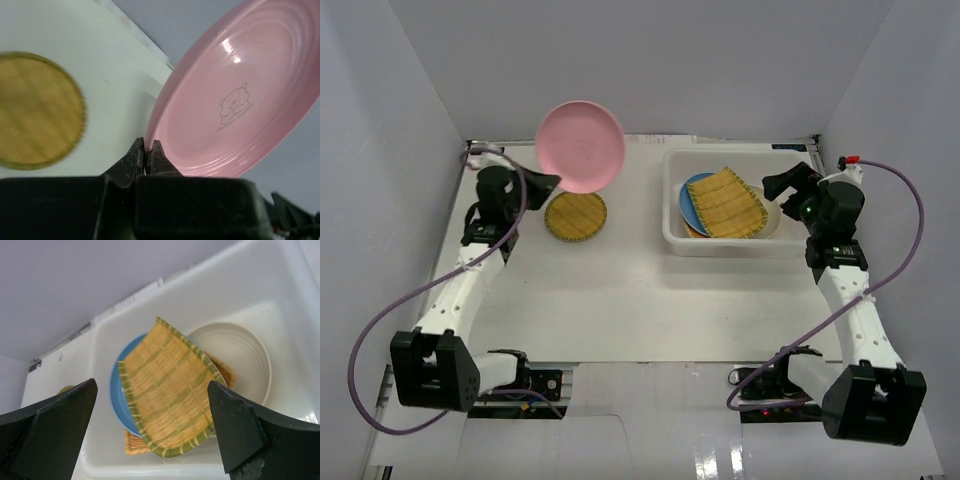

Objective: Place the plates into the plastic bin on the countertop

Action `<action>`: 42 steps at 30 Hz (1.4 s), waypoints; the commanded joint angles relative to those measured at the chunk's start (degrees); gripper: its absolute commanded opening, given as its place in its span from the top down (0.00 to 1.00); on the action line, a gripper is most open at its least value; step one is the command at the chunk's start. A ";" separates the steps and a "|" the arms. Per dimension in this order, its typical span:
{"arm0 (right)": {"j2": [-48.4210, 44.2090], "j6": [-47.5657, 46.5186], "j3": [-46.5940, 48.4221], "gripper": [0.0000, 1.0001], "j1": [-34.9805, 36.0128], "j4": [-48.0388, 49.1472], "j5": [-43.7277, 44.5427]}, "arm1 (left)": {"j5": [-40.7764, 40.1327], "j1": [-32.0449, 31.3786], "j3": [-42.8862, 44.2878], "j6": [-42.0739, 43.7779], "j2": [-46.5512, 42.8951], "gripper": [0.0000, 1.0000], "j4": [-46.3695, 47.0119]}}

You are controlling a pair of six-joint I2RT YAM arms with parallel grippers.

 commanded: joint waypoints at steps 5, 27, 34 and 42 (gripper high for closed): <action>-12.34 -3.81 9.05 0.72 -0.14 -7.26 4.35 | -2.57 -27.33 16.94 0.39 16.10 1.00 0.52; -18.26 -1.88 8.36 0.81 1.18 -9.40 -8.48 | -14.36 -37.91 49.59 9.88 43.50 0.19 -11.52; -17.91 -1.96 5.02 0.67 3.02 -6.76 -15.93 | -14.97 -22.79 19.02 8.03 20.82 0.25 -6.68; -12.54 -8.11 4.49 0.38 16.99 -8.69 -13.24 | -16.38 -9.52 0.98 7.86 13.33 0.26 -9.50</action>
